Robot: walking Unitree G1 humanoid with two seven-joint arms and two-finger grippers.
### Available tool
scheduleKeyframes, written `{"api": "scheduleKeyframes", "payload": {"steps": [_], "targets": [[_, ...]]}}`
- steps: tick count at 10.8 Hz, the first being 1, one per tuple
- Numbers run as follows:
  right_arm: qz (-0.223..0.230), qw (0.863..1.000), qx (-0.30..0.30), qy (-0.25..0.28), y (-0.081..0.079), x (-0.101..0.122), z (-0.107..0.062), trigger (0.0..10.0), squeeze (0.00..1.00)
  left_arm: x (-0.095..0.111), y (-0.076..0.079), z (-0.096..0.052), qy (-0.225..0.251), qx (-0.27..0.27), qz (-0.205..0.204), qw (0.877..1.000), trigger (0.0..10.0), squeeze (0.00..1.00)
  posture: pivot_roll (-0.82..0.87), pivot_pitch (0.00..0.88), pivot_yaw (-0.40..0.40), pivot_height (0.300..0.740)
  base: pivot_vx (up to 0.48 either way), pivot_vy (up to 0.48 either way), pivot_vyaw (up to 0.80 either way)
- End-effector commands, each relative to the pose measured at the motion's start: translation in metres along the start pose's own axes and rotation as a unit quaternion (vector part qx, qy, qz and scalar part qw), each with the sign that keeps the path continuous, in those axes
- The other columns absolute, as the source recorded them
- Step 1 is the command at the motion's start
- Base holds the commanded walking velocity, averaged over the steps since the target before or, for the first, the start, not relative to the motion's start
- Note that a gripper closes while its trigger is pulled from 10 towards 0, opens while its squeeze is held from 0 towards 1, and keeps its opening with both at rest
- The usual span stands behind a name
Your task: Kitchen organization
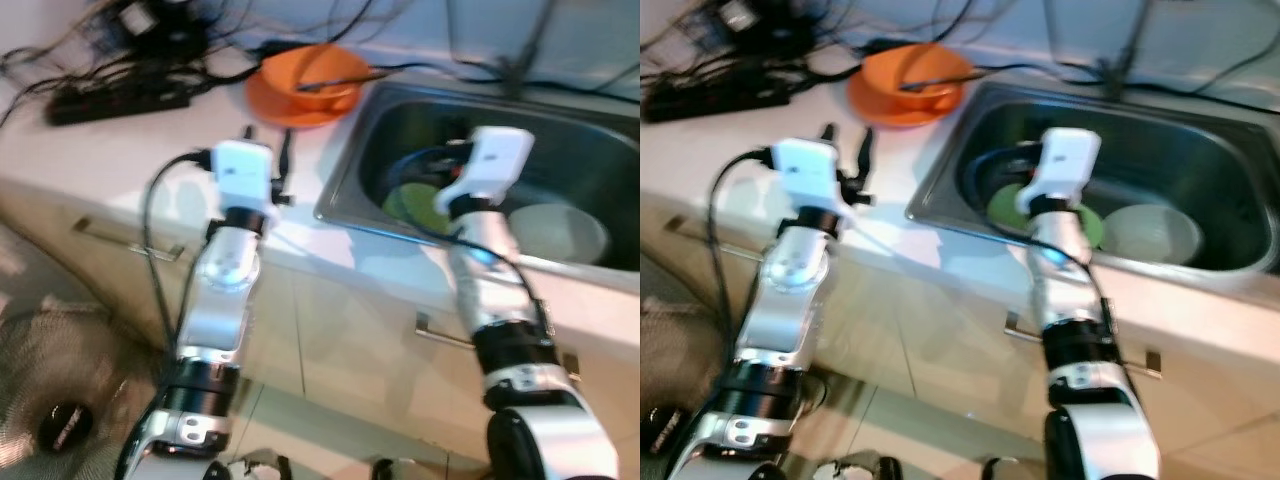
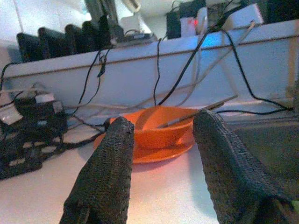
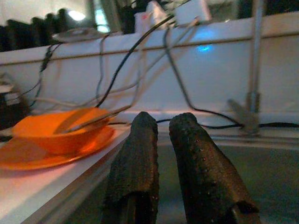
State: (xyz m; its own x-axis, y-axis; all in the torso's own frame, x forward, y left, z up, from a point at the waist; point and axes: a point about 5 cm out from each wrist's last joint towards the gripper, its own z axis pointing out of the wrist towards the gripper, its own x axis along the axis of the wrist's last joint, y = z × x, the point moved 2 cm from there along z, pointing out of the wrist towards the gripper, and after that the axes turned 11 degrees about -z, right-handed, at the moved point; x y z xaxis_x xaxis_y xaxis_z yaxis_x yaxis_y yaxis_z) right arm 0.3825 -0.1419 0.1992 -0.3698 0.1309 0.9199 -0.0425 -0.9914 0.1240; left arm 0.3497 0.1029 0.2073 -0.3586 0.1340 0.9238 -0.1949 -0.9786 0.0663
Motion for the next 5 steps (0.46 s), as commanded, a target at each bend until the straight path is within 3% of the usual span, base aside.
{"api": "scheduleKeyframes", "payload": {"steps": [1, 2, 4, 5], "targets": [[0.006, 1.000, 0.011, -0.001, -0.0100, 0.0011, -0.0021, 10.0, 0.00, 0.0005, -0.0067, 0.0000, 0.003, 0.012, 0.002, 1.000, 10.0, 0.00, 0.09, 0.024, 0.026, 0.740, 0.000, 0.382, 0.00], [0.012, 1.000, 0.014, -0.005, -0.0120, 0.0012, -0.0020, 10.0, 0.00, 0.0000, -0.0062, 0.0005, 0.001, 0.010, 0.004, 1.000, 10.0, 0.00, 0.09, 0.026, 0.028, 0.740, 0.000, 0.382, 0.00], [0.018, 1.000, 0.013, -0.011, -0.0112, 0.0011, -0.0021, 10.0, 0.00, -0.0009, -0.0064, 0.0006, 0.001, 0.011, 0.005, 1.000, 10.0, 0.00, 0.09, 0.027, 0.028, 0.740, 0.000, 0.382, -0.79], [0.013, 1.000, 0.009, -0.008, -0.0106, 0.0016, -0.0028, 10.0, 0.00, -0.0015, -0.0064, 0.0004, -0.001, 0.011, 0.007, 1.000, 10.0, 0.00, 0.09, 0.027, 0.028, 0.740, 0.000, 0.386, 0.00]]}}
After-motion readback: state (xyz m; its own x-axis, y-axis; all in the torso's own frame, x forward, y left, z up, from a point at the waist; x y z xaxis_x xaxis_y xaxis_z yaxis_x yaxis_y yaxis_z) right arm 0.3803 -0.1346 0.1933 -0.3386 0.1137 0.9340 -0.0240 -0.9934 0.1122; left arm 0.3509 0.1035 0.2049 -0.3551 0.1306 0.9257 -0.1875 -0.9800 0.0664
